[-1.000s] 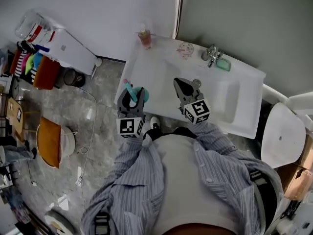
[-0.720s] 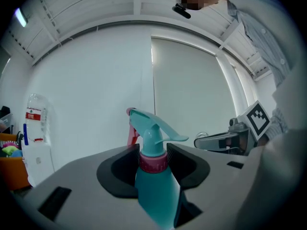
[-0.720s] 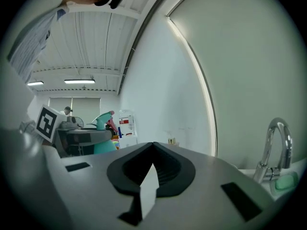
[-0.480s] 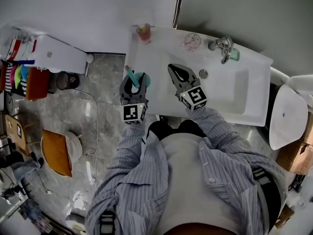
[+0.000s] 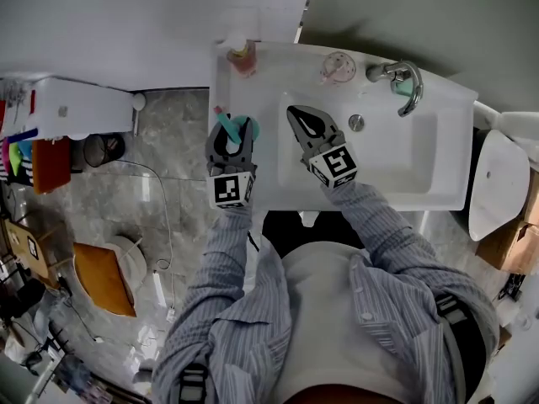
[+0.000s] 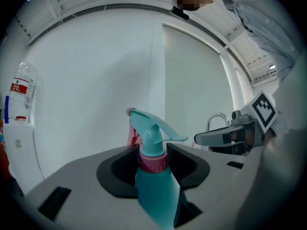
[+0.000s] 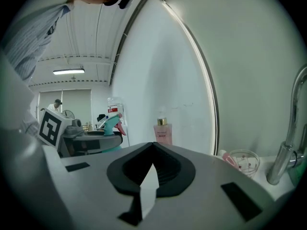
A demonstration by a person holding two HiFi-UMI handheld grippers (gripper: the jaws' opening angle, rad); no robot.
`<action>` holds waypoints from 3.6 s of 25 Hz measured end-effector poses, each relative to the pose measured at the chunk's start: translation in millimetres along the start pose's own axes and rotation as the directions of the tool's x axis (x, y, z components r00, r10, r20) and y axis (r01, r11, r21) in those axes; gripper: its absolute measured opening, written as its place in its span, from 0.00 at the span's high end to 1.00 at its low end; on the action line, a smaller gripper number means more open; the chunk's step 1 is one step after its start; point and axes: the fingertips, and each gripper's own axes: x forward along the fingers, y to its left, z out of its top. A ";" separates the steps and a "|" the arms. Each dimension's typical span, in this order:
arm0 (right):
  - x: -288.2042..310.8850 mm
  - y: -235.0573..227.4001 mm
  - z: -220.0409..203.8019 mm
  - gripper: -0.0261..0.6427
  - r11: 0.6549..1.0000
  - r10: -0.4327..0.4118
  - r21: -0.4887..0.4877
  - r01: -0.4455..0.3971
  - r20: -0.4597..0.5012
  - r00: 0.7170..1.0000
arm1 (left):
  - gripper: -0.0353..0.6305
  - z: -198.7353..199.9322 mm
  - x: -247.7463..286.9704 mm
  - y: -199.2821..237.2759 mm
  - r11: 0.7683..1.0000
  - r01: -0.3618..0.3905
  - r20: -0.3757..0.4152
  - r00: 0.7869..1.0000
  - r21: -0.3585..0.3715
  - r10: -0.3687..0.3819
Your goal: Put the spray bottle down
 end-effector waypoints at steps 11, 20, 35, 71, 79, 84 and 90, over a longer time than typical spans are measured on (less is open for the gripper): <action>4.7 -2.3 -28.9 0.94 1.000 -0.026 0.006 0.026 -0.080 0.996 | 0.69 -48.5 21.6 8.7 0.999 0.039 -0.049 0.998 0.013 -0.038; -0.9 0.8 -31.7 0.94 0.999 -0.031 -0.010 0.030 -0.084 0.996 | 0.70 -46.6 21.2 -4.5 0.996 0.072 -0.026 0.997 0.050 -0.071; -32.0 -1.5 -17.5 0.94 0.999 -0.019 -0.043 0.016 -0.068 0.998 | 0.65 -51.2 2.3 -3.0 0.997 -0.005 -0.050 0.999 0.072 0.009; -150.2 55.9 71.8 0.94 0.982 0.188 -0.047 -0.185 0.086 0.978 | 0.94 88.2 -155.5 -71.3 0.970 -0.240 0.068 0.969 0.026 0.238; -156.1 49.7 83.5 0.94 0.984 0.176 -0.040 -0.173 0.105 0.979 | 0.94 113.3 -157.0 -80.9 0.972 -0.231 0.117 0.967 0.044 0.225; -153.4 40.8 88.7 0.94 0.988 0.154 -0.035 -0.151 0.107 0.982 | 0.94 116.2 -151.0 -85.7 0.976 -0.209 0.117 0.972 0.053 0.202; -151.7 37.4 92.5 0.94 0.990 0.140 -0.037 -0.137 0.101 0.985 | 0.94 119.1 -146.9 -89.1 0.979 -0.194 0.118 0.976 0.065 0.185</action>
